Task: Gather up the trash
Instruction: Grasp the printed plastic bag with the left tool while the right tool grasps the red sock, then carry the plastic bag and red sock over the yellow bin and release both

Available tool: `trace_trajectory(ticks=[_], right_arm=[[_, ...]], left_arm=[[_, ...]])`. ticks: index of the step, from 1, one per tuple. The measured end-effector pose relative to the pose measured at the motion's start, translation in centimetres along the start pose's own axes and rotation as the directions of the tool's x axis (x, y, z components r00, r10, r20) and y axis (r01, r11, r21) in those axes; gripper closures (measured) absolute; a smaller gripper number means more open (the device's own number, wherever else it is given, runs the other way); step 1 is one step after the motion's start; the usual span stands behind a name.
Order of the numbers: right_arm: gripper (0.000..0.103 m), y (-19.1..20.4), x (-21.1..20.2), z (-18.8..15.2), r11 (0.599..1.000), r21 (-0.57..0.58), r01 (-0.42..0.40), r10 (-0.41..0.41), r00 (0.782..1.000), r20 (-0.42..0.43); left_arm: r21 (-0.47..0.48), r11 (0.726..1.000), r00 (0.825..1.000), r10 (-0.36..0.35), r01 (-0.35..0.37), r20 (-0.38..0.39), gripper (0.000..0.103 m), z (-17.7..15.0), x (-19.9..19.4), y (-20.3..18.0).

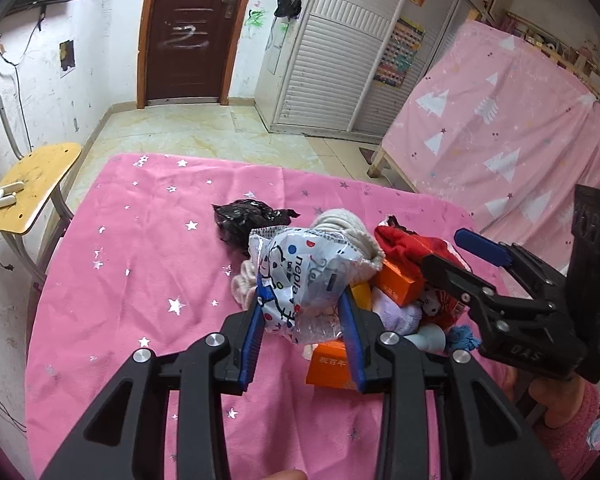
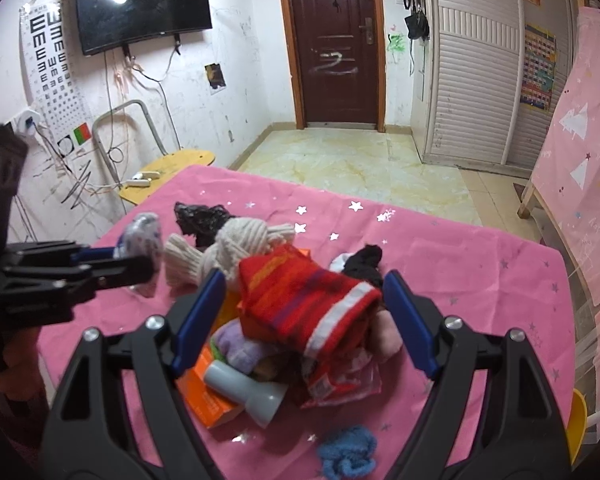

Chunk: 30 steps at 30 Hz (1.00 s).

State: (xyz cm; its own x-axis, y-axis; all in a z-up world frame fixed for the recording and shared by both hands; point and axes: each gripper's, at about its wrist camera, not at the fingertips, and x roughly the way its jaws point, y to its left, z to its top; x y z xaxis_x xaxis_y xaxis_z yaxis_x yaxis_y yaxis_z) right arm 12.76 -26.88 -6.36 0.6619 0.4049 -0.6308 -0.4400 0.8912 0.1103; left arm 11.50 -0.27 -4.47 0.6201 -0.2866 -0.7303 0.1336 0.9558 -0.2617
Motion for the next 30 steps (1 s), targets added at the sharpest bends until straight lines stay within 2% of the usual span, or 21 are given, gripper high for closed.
trace_trajectory(ticks=[3, 5, 7, 8, 10, 12, 16, 19, 30], right_arm=[[0.025, -0.1, 0.9, 0.0, 1.0, 0.01, 0.002, -0.001, 1.0, -0.023], [0.03, 0.0, 1.2, -0.1, 1.0, 0.008, 0.005, -0.004, 0.999, -0.034], [0.044, 0.0, 1.2, -0.1, 1.0, 0.012, 0.002, -0.001, 0.999, -0.033], [0.045, 0.0, 1.1, -0.1, 1.0, 0.013, 0.001, 0.0, 0.999, -0.035], [0.056, 0.0, 1.1, -0.1, 1.0, 0.012, -0.001, 0.002, 0.999, -0.033], [0.059, -0.1, 0.8, -0.2, 1.0, 0.017, -0.003, 0.003, 1.0, -0.026], [0.081, -0.1, 0.3, -0.3, 1.0, 0.012, 0.005, -0.005, 1.0, -0.012], [0.087, 0.1, 0.1, -0.4, 1.0, 0.0, 0.016, -0.016, 1.0, -0.006], [0.087, -0.8, -2.8, 0.1, 1.0, 0.029, 0.004, -0.006, 0.996, 0.084]], left_arm=[[0.0, 1.0, 1.0, 0.001, -0.001, -0.003, 0.075, -0.1, -0.1, -0.1], [0.001, 1.0, 1.0, 0.001, -0.001, -0.002, 0.075, -0.1, -0.2, 0.2], [0.002, 1.0, 1.0, 0.003, -0.003, 0.001, 0.075, -0.1, -0.3, 0.2], [0.003, 1.0, 1.0, 0.005, -0.005, 0.002, 0.075, -0.1, -0.4, 0.2], [0.003, 1.0, 1.0, 0.006, -0.006, 0.004, 0.075, -0.2, -0.4, 0.1], [0.004, 1.0, 1.0, 0.004, -0.004, 0.003, 0.075, -0.2, -0.4, 0.0], [0.004, 1.0, 1.0, 0.006, -0.006, 0.002, 0.075, -0.4, -0.5, -0.1], [0.003, 1.0, 1.0, 0.007, -0.007, 0.004, 0.075, -0.3, -0.6, 0.0], [0.008, 1.0, 0.999, 0.025, -0.025, 0.028, 0.075, -0.6, -1.6, -0.6]])
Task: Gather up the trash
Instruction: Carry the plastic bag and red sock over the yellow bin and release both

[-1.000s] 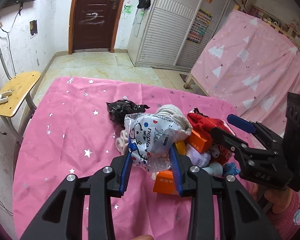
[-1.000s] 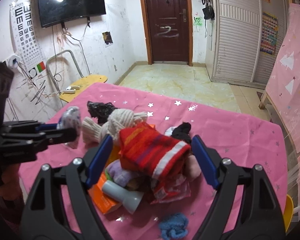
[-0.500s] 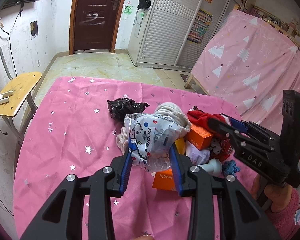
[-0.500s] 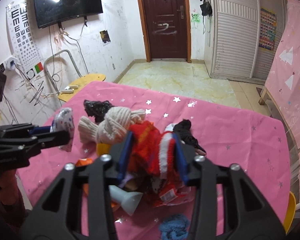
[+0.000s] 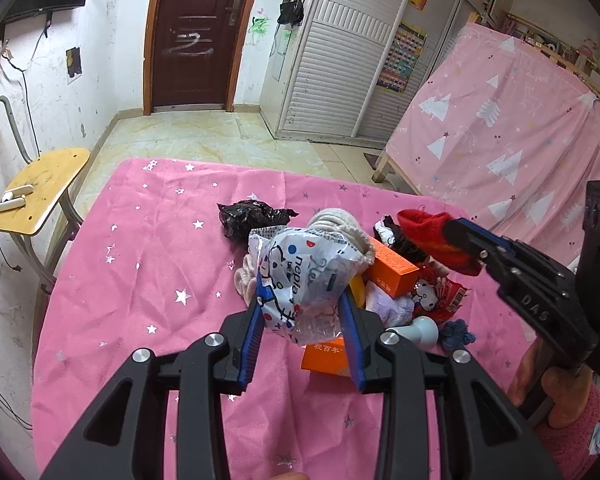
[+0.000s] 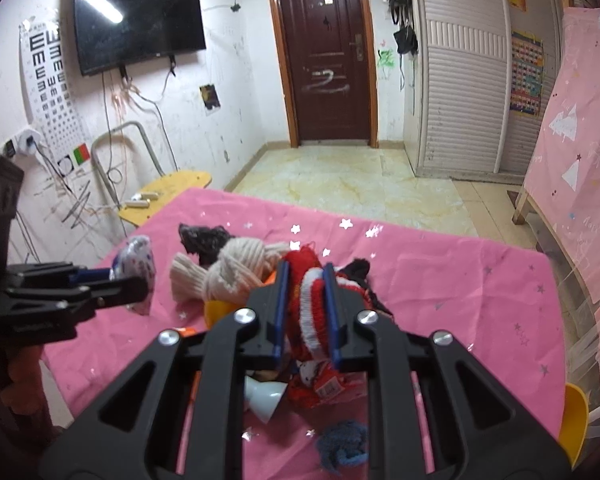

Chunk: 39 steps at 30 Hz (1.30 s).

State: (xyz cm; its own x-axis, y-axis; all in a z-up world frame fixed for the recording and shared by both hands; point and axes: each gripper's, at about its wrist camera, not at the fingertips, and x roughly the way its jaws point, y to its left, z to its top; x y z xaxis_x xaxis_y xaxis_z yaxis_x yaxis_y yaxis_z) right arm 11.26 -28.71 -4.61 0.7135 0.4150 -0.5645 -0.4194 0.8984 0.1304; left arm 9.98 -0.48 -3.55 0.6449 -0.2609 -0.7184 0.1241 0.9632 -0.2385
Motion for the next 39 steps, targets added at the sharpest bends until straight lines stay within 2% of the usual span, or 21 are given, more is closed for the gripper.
trace_trajectory(ticks=[11, 23, 29, 39], right_arm=[[0.087, -2.5, -3.7, -0.5, 0.998, 0.056, 0.009, -0.013, 0.997, 0.077], [0.087, -7.6, -8.7, -2.4, 0.988, 0.147, 0.056, -0.079, 0.985, 0.154], [0.087, -11.2, -11.7, -4.0, 0.971, 0.21, 0.118, -0.156, 0.972, 0.177], [0.087, -17.3, -15.5, -7.5, 0.922, 0.32, 0.218, -0.28, 0.946, 0.162]], left_arm=[[0.049, 0.999, 0.999, 0.011, -0.013, 0.036, 0.075, -0.2, -1.3, -2.7], [0.144, 0.99, 0.999, -0.008, 0.001, 0.048, 0.075, 0.0, -1.7, -7.6], [0.201, 0.979, 0.998, -0.042, 0.03, 0.052, 0.075, 0.3, -1.3, -11.7], [0.289, 0.954, 0.995, -0.097, 0.084, 0.033, 0.075, -0.1, -0.3, -18.1]])
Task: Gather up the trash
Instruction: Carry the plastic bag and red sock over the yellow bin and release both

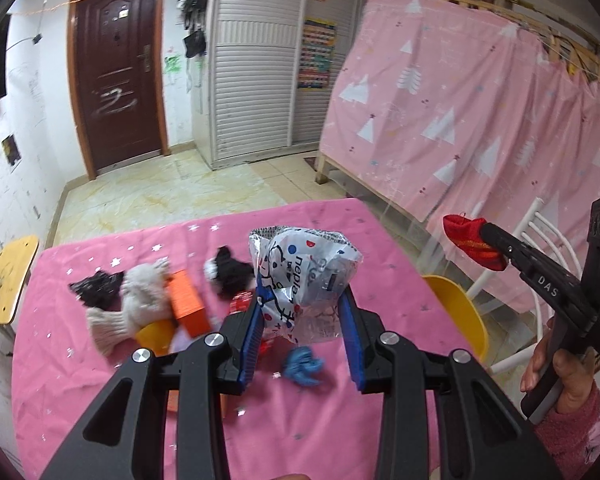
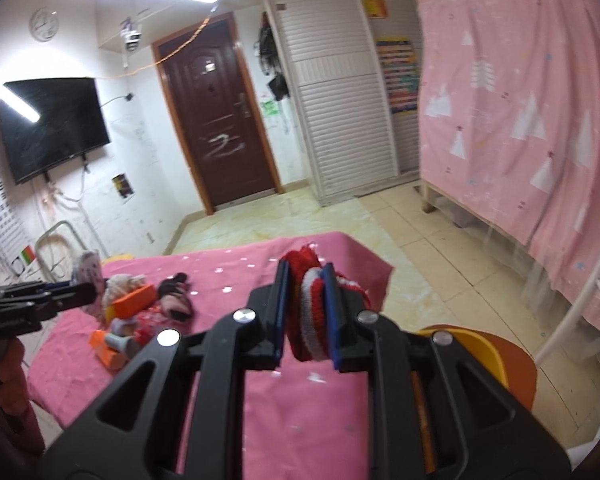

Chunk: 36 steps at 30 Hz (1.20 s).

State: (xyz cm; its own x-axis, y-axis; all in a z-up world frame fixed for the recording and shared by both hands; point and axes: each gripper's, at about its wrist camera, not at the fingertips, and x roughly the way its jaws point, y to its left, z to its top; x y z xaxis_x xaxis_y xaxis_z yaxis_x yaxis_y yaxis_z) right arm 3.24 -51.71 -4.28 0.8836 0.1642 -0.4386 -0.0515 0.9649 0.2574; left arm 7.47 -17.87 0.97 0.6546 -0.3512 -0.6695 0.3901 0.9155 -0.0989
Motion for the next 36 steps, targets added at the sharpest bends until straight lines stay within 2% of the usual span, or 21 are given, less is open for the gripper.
trace_trajectory(ticks=[11, 14, 18, 19, 31, 33, 36], right_arm=[[0.087, -5.3, -0.6, -1.2, 0.994, 0.066, 0.084, -0.082, 0.996, -0.031], [0.083, -6.5, -0.4, -1.5, 0.991, 0.089, 0.1, -0.097, 0.994, -0.042], [0.062, -7.5, -0.3, -1.6, 0.987, 0.119, 0.107, -0.102, 0.994, -0.047], [0.061, -7.6, -0.4, -1.5, 0.986, 0.126, 0.106, -0.101, 0.994, -0.044], [0.061, -11.0, -3.4, -1.2, 0.968, 0.227, 0.109, -0.123, 0.991, 0.047], [0.06, -11.6, -3.9, -1.1, 0.964, 0.244, 0.108, -0.127, 0.99, 0.061], [0.057, -12.4, -4.5, -1.1, 0.958, 0.261, 0.117, -0.141, 0.987, 0.076]], left_arm=[[0.07, 0.996, 0.999, -0.045, 0.047, -0.02, 0.075, 1.2, 2.0, -5.9], [0.077, 0.994, 0.997, -0.07, 0.072, -0.035, 0.075, 1.7, 2.8, -7.6], [0.091, 0.991, 0.994, -0.097, 0.102, -0.05, 0.075, 2.1, 3.7, -9.4], [0.095, 0.99, 0.993, -0.104, 0.109, -0.057, 0.075, 2.2, 4.0, -10.0], [0.149, 0.963, 0.969, -0.204, 0.224, -0.139, 0.075, 2.7, 7.8, -17.6], [0.153, 0.96, 0.965, -0.213, 0.236, -0.156, 0.07, 2.8, 8.5, -18.6], [0.167, 0.96, 0.964, -0.197, 0.226, -0.177, 0.053, 2.7, 9.5, -20.0]])
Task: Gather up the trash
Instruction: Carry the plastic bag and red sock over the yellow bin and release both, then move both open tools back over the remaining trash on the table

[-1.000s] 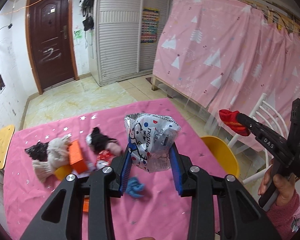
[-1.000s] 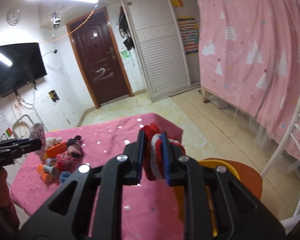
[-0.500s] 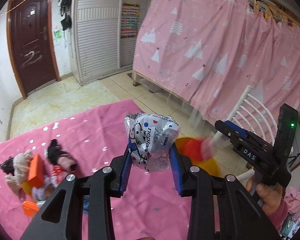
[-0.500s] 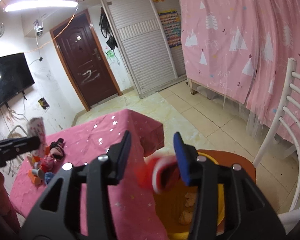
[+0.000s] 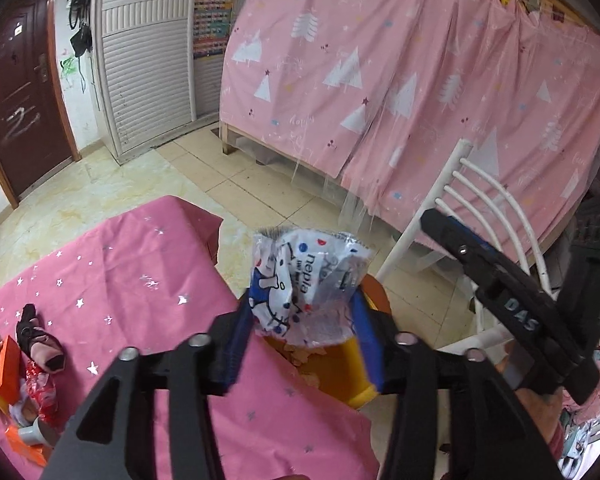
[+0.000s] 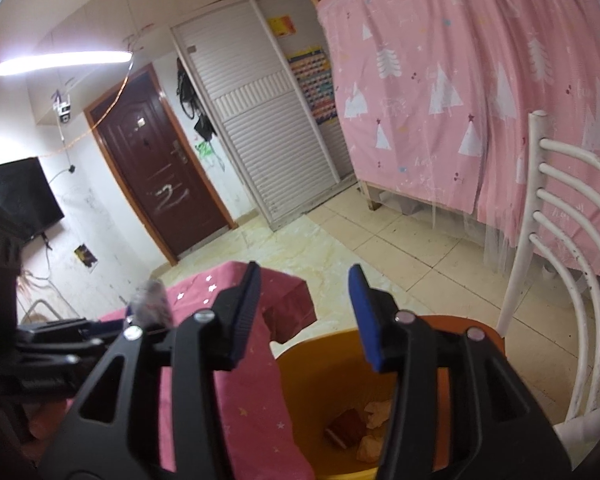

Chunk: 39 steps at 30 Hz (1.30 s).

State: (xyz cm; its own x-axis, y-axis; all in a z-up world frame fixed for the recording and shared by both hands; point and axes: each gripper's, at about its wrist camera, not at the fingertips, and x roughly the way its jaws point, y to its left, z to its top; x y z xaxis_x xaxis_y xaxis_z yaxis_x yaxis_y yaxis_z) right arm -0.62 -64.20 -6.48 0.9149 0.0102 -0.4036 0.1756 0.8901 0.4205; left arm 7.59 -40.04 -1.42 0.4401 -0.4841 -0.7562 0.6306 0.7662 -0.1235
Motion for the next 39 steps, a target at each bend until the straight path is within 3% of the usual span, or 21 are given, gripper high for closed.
trace_trajectory(ticks=[2, 18, 28, 39], right_arm=[[0.056, -0.2, -0.1, 0.0, 1.0, 0.008, 0.0, 0.0, 1.0, 0.003], [0.056, 1.5, 0.2, -0.2, 0.999, -0.028, -0.018, 0.018, 1.0, -0.012], [0.05, 6.3, 1.9, -0.1, 0.994, -0.09, -0.056, 0.052, 0.997, -0.055], [0.05, 15.4, 5.9, -1.3, 0.964, -0.205, -0.171, 0.141, 0.978, -0.152]], left_arm=[[0.006, 1.0, 1.0, -0.002, 0.002, -0.009, 0.045, 0.1, 0.4, -0.5], [-0.008, 1.0, 1.0, -0.011, 0.011, 0.012, 0.044, -0.2, -1.8, 0.8], [-0.109, 0.994, 0.997, 0.029, -0.021, 0.07, 0.044, -0.7, -5.8, 7.0], [-0.24, 0.958, 0.975, 0.19, -0.159, 0.113, 0.043, -2.2, -10.7, 16.6]])
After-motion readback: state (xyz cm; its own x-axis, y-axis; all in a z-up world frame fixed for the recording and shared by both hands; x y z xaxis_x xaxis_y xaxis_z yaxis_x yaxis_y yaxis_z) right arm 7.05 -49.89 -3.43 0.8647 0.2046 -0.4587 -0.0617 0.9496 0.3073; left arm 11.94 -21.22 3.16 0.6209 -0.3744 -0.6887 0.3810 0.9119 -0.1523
